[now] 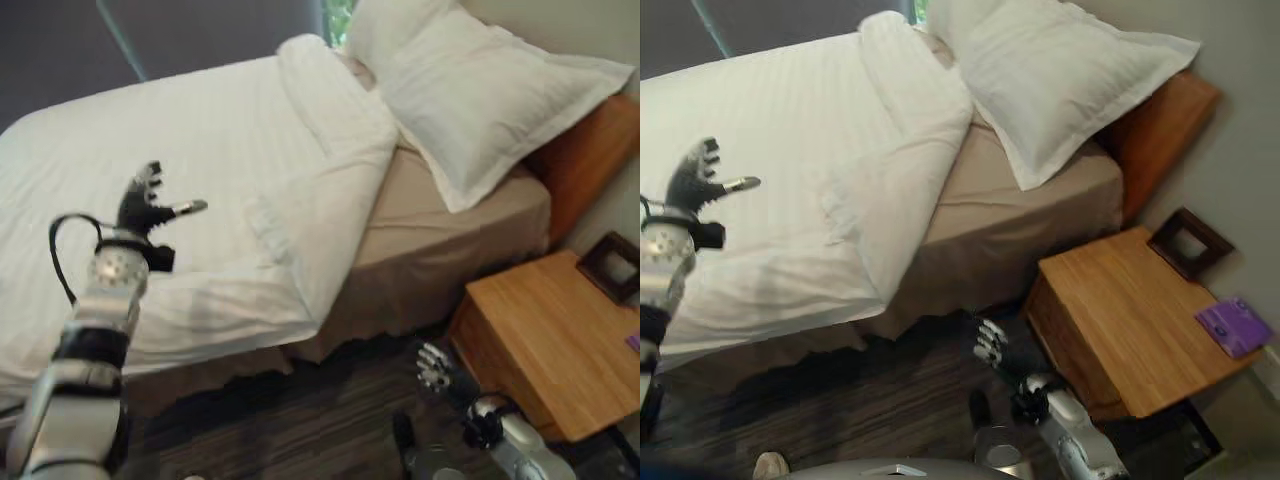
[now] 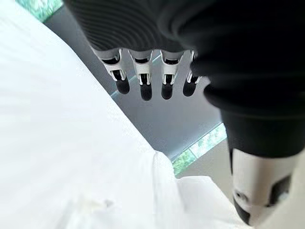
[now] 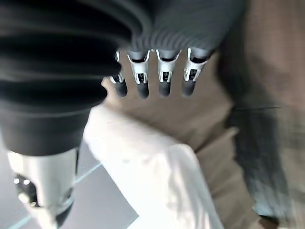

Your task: Making the bed.

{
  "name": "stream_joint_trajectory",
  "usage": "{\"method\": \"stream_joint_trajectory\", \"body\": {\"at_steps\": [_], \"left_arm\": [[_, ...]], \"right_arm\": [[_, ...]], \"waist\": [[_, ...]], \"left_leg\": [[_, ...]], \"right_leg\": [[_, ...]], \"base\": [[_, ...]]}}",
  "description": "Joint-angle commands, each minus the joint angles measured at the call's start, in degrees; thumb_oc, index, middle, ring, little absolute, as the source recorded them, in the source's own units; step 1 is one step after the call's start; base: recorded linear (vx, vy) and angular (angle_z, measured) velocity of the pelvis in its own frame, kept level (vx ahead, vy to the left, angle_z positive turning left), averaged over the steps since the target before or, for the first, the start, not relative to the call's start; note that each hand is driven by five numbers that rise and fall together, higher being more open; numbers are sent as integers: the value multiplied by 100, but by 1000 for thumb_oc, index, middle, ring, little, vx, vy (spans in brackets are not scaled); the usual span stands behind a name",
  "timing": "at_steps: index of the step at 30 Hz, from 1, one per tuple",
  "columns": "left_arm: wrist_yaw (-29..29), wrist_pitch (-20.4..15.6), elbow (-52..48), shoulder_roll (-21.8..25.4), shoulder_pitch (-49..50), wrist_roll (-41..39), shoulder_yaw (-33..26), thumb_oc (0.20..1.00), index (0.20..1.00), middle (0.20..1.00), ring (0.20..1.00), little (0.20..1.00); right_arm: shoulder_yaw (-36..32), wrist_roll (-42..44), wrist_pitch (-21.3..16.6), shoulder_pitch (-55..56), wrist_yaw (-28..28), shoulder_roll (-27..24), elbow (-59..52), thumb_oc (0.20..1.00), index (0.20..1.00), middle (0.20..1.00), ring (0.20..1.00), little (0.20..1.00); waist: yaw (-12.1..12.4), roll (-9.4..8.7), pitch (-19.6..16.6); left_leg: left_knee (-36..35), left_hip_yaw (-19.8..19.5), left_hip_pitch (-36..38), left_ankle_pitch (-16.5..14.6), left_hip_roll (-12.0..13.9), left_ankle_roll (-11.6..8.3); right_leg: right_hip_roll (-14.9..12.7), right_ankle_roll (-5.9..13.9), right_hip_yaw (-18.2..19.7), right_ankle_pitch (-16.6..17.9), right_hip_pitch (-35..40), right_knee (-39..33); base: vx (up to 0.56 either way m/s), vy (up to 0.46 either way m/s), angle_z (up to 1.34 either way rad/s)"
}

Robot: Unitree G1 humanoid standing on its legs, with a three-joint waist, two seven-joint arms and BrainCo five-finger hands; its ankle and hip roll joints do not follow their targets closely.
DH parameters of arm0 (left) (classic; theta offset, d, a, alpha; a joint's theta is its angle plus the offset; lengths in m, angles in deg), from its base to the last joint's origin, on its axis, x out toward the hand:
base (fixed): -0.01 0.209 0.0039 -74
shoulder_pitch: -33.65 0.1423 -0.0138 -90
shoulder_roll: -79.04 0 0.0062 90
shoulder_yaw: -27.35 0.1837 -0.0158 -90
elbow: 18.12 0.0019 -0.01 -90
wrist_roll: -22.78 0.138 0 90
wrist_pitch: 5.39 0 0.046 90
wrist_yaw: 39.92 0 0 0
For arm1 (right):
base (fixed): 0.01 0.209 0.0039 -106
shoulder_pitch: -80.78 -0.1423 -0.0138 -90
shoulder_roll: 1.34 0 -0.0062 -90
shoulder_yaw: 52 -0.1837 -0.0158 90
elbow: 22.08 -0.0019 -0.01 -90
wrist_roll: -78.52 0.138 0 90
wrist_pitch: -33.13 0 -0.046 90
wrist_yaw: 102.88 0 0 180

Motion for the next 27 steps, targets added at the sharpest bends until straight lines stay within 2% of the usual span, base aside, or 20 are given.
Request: {"method": "stream_joint_trajectory", "body": {"at_steps": [1,4,10,14,16,17,18,20,27], "left_arm": [[163,-80,715,117,-880,141,226,1000,1000,1000,1000,1000],[127,-16,1244,145,-1421,-34,403,1000,1000,1000,1000,1000],[106,69,2011,548,-2486,-139,767,1000,1000,1000,1000,1000],[185,102,2144,621,-2552,-333,643,1000,1000,1000,1000,1000],[462,132,2287,639,-3007,-361,697,1000,1000,1000,1000,1000],[654,133,2351,710,-3172,-480,675,1000,1000,1000,1000,1000],[655,134,2349,711,-3171,-479,674,1000,1000,1000,1000,1000],[959,88,2448,742,-3374,-730,632,1000,1000,1000,1000,1000],[932,148,2582,602,-3253,-806,618,1000,1000,1000,1000,1000]], "right_arm": [[-161,361,-334,-257,-29,51,-320,1000,1000,1000,1000,1000],[-242,482,-348,-239,33,70,-250,1000,1000,1000,1000,1000],[-253,694,-386,-241,1,15,-169,1000,1000,1000,1000,1000],[-221,724,-379,-230,36,22,-140,1000,1000,1000,1000,1000],[-239,820,-452,-288,115,-13,-133,1000,1000,1000,1000,1000],[-272,1347,-504,-243,243,123,-5,1000,1000,1000,1000,1000],[-270,1350,-505,-247,242,122,-2,1000,1000,1000,1000,1000],[-137,1911,-529,-153,150,217,-203,1000,1000,1000,1000,1000],[147,1990,-528,-185,149,97,-361,1000,1000,1000,1000,1000]], "waist": [[-220,-43,151],[-294,-26,227],[-538,-16,505],[-584,-26,601],[-708,-72,848],[-806,-113,1102],[-806,-110,1090],[-897,-114,1458],[-967,-91,1765]], "left_leg": [[61,-6,-439,435,-102,14],[61,24,-551,460,-86,-11],[61,180,-1033,524,-49,-84],[61,265,-1193,550,-27,-112],[61,343,-1511,600,-4,-160],[61,412,-1913,638,10,-196],[61,413,-1927,639,10,-196],[61,423,-2543,713,9,-279],[61,575,-3109,766,53,-348]], "right_leg": [[-85,502,66,-587,379,102],[-74,508,101,-543,245,102],[-39,524,291,-377,-339,102],[-7,532,363,-325,-528,102],[31,540,446,-243,-917,102],[34,554,535,-168,-1303,102],[34,554,536,-166,-1318,102],[43,557,537,-45,-1885,107],[177,534,609,80,-2567,186]], "base": [[-12,-1,-16],[-19,-3,-8],[-22,-9,-11],[11,-22,-16],[-36,-58,-25],[-91,-38,-13],[-112,-71,-4],[-74,-81,-13],[5,-38,-10]]}}
